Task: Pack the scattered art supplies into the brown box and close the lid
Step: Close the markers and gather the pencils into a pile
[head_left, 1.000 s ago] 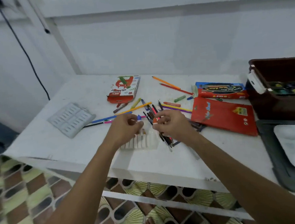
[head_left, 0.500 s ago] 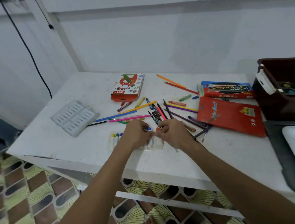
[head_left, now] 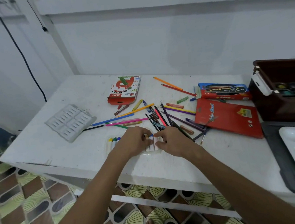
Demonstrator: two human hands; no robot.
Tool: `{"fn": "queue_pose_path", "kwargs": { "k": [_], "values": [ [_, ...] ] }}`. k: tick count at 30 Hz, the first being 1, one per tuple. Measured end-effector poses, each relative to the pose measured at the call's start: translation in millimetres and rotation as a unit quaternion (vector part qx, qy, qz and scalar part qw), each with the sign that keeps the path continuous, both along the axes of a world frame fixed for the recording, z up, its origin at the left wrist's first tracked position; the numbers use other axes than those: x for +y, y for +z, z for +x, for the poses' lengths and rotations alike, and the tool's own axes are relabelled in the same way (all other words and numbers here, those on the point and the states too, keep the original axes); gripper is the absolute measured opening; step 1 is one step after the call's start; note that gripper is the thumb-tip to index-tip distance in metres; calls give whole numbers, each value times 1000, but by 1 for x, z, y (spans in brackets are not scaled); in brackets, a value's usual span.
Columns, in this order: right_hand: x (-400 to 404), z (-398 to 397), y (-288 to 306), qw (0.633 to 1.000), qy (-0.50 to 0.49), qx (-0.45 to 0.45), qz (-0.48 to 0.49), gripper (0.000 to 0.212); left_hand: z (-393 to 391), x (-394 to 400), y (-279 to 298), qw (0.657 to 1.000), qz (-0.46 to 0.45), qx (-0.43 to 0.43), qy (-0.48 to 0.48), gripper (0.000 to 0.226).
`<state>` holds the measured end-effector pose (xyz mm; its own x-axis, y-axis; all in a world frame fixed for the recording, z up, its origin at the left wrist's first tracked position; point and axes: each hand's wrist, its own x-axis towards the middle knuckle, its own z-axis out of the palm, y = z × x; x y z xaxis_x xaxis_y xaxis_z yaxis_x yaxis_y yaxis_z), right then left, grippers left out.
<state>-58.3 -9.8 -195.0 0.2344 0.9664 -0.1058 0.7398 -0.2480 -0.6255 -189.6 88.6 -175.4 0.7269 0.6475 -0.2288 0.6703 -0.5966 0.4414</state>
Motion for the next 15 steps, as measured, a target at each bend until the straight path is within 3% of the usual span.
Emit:
{"fn": "queue_pose_path", "kwargs": {
  "k": [15],
  "values": [
    [1,8,-11,998,22,-50,-25,45,-2,0,-10,1000,3,-1,-6,35]
  ]
}}
